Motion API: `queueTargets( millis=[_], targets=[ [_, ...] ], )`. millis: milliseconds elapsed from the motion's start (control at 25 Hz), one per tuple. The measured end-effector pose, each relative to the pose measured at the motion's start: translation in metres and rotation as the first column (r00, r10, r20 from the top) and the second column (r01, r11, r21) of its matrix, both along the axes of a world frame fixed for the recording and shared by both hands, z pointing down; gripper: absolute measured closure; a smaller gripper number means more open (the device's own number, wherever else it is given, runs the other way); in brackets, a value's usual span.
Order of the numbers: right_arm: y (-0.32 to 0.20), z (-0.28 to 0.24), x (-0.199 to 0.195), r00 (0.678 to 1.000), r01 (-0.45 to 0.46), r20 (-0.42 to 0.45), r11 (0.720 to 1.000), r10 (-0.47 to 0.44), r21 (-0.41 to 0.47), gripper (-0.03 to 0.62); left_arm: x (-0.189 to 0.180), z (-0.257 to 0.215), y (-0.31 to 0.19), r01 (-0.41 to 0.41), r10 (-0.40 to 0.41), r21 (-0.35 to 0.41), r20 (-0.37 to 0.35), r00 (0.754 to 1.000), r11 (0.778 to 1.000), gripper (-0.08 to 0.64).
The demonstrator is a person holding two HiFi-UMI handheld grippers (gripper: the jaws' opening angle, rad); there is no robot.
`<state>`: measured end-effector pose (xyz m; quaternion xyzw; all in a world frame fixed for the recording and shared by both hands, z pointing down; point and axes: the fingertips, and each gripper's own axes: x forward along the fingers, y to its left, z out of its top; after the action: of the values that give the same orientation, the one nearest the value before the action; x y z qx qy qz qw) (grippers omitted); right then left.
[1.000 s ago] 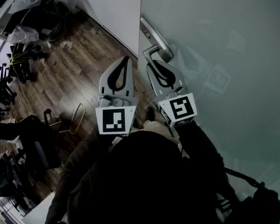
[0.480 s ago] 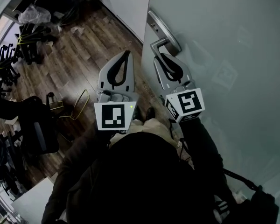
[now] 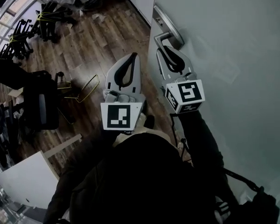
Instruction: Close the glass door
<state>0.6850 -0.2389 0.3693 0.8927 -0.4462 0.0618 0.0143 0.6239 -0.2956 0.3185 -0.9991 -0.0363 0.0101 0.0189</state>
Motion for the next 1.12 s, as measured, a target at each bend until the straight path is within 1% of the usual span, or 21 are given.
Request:
queueTargets(
  millis=[120,240,400,560,680,800,1000,1120],
  targets=[
    [-0.015,0.001,-0.022,0.999,0.035,-0.011,0.999,-0.035,0.003,0.535,-0.037,0.003,-0.015,0.054,-0.054,-0.009,-0.001,0.999,0.999,0.563],
    [-0.029,0.007,-0.041,0.997,0.071,-0.008,0.997,-0.071,0.008,0.534,-0.062,0.01,-0.033,0.111,-0.111,-0.01,0.007,0.994,0.994,0.563],
    [-0.05,0.006,-0.069,0.994,0.109,-0.015,0.994,-0.109,0.015,0.534,-0.093,0.008,-0.059,0.153,-0.153,0.004,-0.011,0.988,0.988,0.563],
    [-0.073,0.012,-0.107,0.99,0.143,-0.017,0.99,-0.143,0.003,0.534,-0.125,0.014,-0.084,0.168,-0.169,-0.012,-0.019,0.986,0.986,0.563],
    [-0.08,0.012,-0.12,0.985,0.173,-0.021,0.985,-0.173,-0.001,0.534,-0.132,0.01,-0.089,0.168,-0.169,-0.018,-0.021,0.985,0.986,0.563],
    [-0.087,0.009,-0.129,0.979,0.202,-0.029,0.979,-0.202,0.004,0.534,-0.135,0.005,-0.092,0.161,-0.162,-0.007,-0.034,0.986,0.987,0.563],
    [-0.104,0.008,-0.169,0.968,0.247,-0.031,0.969,-0.247,0.002,0.534,-0.166,0.006,-0.102,0.168,-0.169,-0.015,-0.029,0.985,0.986,0.563],
    [-0.107,0.005,-0.186,0.961,0.275,-0.023,0.961,-0.274,0.011,0.534,-0.177,-0.003,-0.097,0.181,-0.181,0.001,-0.038,0.983,0.984,0.564]
  ],
)
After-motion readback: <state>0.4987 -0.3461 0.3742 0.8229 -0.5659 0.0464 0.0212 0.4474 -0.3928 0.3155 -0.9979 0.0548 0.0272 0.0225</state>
